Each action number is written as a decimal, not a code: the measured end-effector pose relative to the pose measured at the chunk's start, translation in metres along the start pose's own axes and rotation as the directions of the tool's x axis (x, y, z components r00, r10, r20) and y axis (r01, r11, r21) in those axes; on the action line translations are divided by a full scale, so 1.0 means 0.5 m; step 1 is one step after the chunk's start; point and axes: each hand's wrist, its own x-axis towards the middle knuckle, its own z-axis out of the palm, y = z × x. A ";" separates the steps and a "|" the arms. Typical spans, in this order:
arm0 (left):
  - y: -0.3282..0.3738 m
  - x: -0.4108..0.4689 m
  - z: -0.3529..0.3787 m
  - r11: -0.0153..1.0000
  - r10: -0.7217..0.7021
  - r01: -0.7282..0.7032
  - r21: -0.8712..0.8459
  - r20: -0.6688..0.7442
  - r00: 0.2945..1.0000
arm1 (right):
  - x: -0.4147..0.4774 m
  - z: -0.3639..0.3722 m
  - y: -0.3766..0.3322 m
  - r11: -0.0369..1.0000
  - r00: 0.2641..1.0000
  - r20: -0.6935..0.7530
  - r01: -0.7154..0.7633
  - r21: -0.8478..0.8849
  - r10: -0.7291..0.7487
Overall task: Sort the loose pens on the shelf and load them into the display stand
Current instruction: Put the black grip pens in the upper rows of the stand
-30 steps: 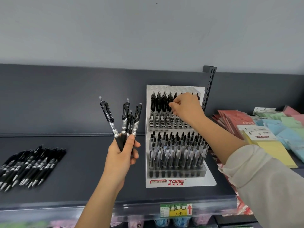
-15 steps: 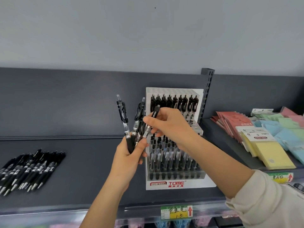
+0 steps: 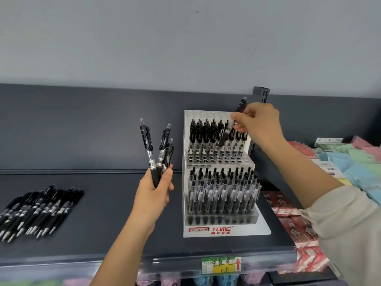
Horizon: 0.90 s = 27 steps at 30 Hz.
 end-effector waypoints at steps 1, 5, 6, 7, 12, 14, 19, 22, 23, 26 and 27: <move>0.000 0.001 0.002 1.000 0.003 -0.003 0.001 -0.002 1.000 | 0.005 0.005 0.007 0.999 1.000 -0.006 0.020 -0.041 -0.021; 0.003 0.005 0.007 1.000 0.008 -0.008 0.007 -0.012 1.000 | 0.015 0.032 0.021 0.991 0.997 0.009 0.075 -0.111 -0.074; 0.003 0.007 0.008 1.000 0.011 -0.010 0.014 -0.014 1.000 | 0.016 0.038 0.021 0.989 0.997 0.013 0.078 -0.126 -0.077; 0.002 0.009 0.008 1.000 0.016 -0.016 0.021 -0.016 1.000 | 0.016 0.043 0.021 0.986 0.997 0.028 0.077 -0.146 -0.074; 0.008 0.011 0.010 0.999 0.035 -0.035 0.019 0.006 0.999 | 0.019 0.072 0.034 0.920 0.968 0.245 0.043 -0.389 0.058; 0.013 0.008 0.013 0.998 0.057 -0.057 0.007 0.030 0.998 | 0.019 0.078 0.045 0.906 0.956 0.273 0.021 -0.423 0.105; 0.023 0.007 0.025 0.997 0.044 -0.040 -0.072 0.061 0.997 | 0.017 0.079 0.054 0.925 0.955 0.264 -0.028 -0.379 0.137; 0.023 0.008 0.030 0.998 0.048 -0.045 -0.051 0.074 0.996 | -0.003 0.076 0.050 0.915 0.991 0.126 0.006 -0.404 0.050; 0.024 0.008 0.031 0.998 0.057 -0.055 -0.039 0.078 0.995 | -0.015 0.074 0.041 0.930 0.998 0.065 0.010 -0.368 0.014; 0.029 0.008 0.038 0.996 0.085 -0.084 -0.014 0.088 0.992 | -0.060 0.080 -0.003 0.973 0.990 0.135 0.066 -0.221 -0.037; 0.031 0.008 0.042 0.996 0.091 -0.091 -0.011 0.096 0.991 | -0.076 0.086 -0.017 0.983 0.974 0.225 0.081 -0.166 -0.042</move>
